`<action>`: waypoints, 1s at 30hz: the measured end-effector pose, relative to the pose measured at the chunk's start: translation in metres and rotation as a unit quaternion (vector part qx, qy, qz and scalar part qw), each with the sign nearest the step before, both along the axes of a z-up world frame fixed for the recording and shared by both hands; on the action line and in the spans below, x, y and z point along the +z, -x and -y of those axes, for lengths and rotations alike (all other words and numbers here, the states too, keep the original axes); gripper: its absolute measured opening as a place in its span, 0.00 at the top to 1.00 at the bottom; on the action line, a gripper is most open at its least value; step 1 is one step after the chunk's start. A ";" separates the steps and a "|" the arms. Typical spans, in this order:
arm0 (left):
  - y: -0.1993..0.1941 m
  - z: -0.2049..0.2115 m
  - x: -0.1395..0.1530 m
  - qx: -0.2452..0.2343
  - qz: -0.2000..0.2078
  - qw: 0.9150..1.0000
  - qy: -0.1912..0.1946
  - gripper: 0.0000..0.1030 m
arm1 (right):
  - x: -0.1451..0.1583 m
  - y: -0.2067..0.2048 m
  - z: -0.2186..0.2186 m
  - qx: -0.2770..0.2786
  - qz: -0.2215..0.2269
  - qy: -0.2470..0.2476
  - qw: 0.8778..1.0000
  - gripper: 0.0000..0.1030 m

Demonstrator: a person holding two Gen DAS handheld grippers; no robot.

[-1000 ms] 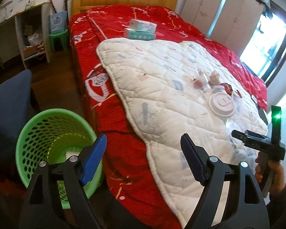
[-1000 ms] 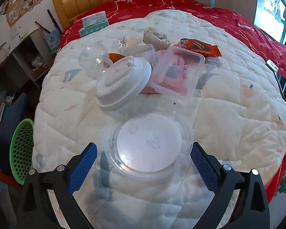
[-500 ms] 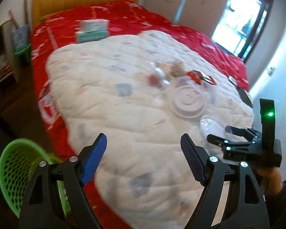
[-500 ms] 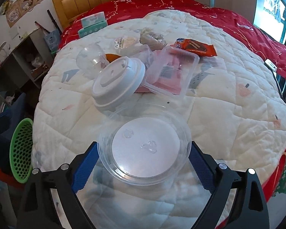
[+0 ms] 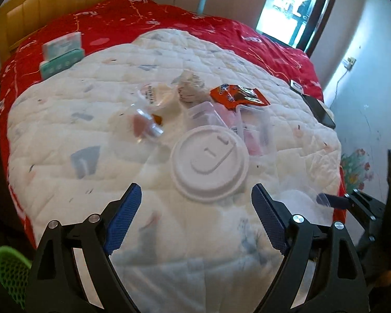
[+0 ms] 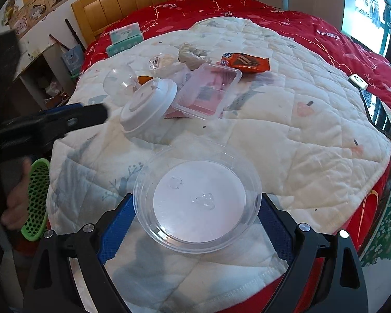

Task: Collect trash
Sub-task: 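Move both grippers back over the bed toward the lid and clear bowl, then grasp the white plastic lid with the left gripper while the right grasps the clear bowl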

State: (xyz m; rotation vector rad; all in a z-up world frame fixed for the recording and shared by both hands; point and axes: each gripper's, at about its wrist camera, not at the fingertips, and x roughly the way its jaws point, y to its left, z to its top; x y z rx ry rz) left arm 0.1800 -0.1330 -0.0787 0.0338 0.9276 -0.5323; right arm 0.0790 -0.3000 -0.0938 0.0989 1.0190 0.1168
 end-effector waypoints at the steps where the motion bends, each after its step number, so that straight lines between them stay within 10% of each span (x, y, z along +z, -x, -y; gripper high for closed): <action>1: -0.005 0.005 -0.002 -0.003 -0.003 1.000 -0.002 0.17 | 0.000 0.001 0.000 0.000 0.001 0.000 1.000 0.14; 30: -0.028 0.027 -0.019 -0.021 -0.017 1.000 0.014 0.24 | 0.003 0.014 0.002 0.002 0.008 -0.014 1.000 0.14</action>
